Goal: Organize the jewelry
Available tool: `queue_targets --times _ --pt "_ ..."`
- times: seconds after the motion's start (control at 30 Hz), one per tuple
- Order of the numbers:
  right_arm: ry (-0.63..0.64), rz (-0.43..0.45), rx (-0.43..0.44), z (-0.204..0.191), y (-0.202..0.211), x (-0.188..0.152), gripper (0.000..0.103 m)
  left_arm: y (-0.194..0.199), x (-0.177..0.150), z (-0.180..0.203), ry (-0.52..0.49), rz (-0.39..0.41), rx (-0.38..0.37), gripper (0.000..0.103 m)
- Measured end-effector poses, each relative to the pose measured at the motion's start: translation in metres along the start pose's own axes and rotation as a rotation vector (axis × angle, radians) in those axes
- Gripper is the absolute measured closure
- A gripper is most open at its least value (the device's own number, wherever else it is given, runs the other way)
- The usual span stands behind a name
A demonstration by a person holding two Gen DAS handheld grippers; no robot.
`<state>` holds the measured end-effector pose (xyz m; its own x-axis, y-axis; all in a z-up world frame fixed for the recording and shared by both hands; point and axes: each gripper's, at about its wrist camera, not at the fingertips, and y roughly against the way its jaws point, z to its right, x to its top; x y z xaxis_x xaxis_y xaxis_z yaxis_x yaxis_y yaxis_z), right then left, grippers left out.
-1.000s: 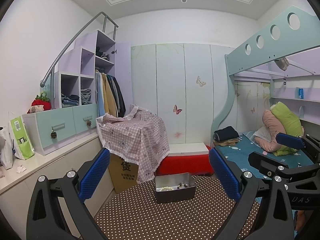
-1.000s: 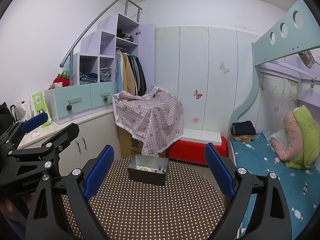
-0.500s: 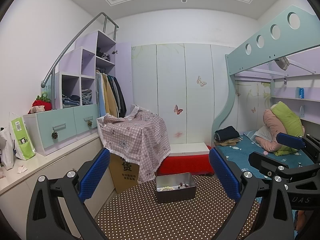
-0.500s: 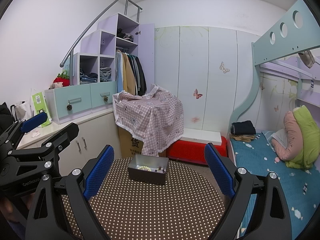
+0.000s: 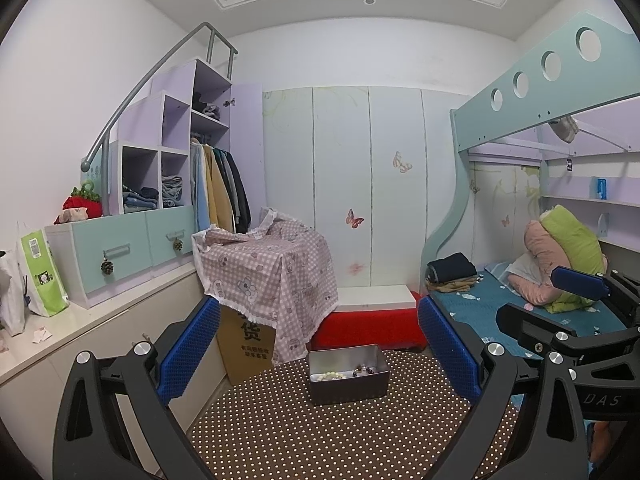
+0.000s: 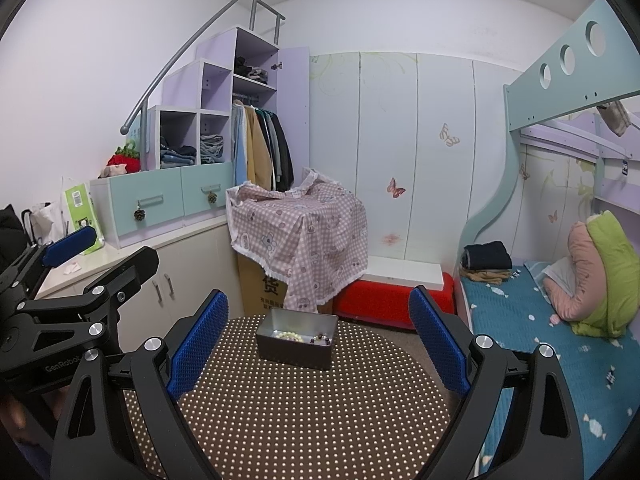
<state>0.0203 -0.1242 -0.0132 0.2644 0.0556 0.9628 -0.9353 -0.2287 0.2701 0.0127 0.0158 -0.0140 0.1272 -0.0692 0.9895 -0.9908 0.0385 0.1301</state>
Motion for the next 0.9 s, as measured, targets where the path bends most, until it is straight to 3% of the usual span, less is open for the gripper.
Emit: queue_targets --times 0.9 --pt "-0.002 0.000 0.003 -0.0079 0.0003 0.0010 0.014 0.0026 -0.0009 0.0041 -0.006 0.010 0.020 0.007"
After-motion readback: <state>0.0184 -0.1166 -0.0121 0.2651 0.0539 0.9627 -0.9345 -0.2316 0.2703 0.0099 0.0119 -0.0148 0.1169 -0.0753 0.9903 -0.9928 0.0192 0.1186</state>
